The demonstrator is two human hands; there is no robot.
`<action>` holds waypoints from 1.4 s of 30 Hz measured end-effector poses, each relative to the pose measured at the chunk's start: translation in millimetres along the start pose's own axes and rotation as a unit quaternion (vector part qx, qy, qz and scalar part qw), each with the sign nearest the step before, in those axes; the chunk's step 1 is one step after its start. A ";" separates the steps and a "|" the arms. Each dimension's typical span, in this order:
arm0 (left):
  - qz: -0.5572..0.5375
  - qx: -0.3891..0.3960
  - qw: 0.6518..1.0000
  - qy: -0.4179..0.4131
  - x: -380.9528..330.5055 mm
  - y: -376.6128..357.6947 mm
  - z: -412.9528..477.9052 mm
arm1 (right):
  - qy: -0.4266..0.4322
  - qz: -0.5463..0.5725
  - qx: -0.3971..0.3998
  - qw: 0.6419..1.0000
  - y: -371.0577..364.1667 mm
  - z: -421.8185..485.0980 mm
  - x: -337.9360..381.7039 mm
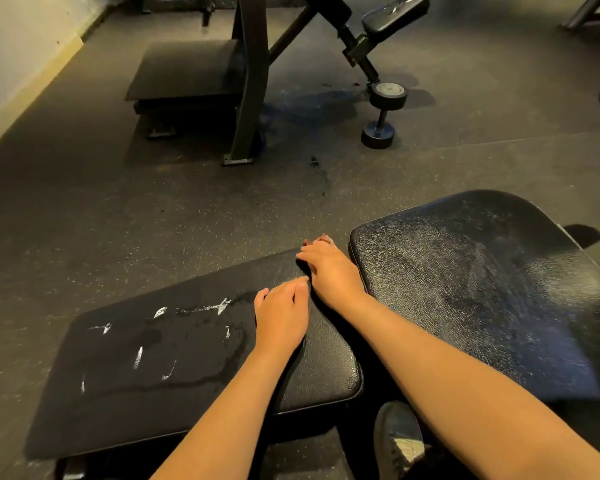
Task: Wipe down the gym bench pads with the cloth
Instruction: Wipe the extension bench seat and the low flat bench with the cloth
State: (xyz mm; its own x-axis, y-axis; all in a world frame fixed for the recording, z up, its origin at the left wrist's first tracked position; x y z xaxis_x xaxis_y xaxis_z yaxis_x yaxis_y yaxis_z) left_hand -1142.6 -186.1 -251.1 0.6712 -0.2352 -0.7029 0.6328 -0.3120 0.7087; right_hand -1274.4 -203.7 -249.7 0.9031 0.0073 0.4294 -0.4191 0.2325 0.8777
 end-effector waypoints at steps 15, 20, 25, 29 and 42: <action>-0.057 0.011 0.998 -0.008 12.0 -6.4 -9.2 | -0.023 0.064 -0.076 0.995 10.9 -67.1 7.4; -0.027 -0.005 1.000 -0.011 10.5 -5.5 -3.3 | -0.075 0.089 -0.065 0.991 8.3 -25.0 -7.7; -0.006 -0.003 0.999 -0.036 6.1 -8.7 -6.4 | -0.088 0.076 -0.020 0.993 -1.1 -42.7 -4.1; -0.002 -0.013 0.998 -0.054 3.4 -12.2 -19.0 | -0.064 0.076 -0.033 0.995 -0.3 -72.7 5.4; 0.081 -0.035 0.994 -0.057 16.6 -18.7 -93.8 | -0.076 0.129 -0.094 0.984 12.2 -110.1 16.0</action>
State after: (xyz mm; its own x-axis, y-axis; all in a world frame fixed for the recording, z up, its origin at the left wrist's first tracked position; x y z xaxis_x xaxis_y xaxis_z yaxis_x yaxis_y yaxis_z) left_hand -1107.1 -97.9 -270.3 0.7216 -0.3808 -0.5782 0.5478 -0.1967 0.8132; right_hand -1254.8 -93.6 -255.6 0.7377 -0.0529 0.6730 -0.5959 0.4175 0.6860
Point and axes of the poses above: each hand's wrist, its own z-axis towards the middle knuckle, its own y-axis out of the back of the hand, x = y × z, the point moved 5 cm from there along z, towards the middle knuckle
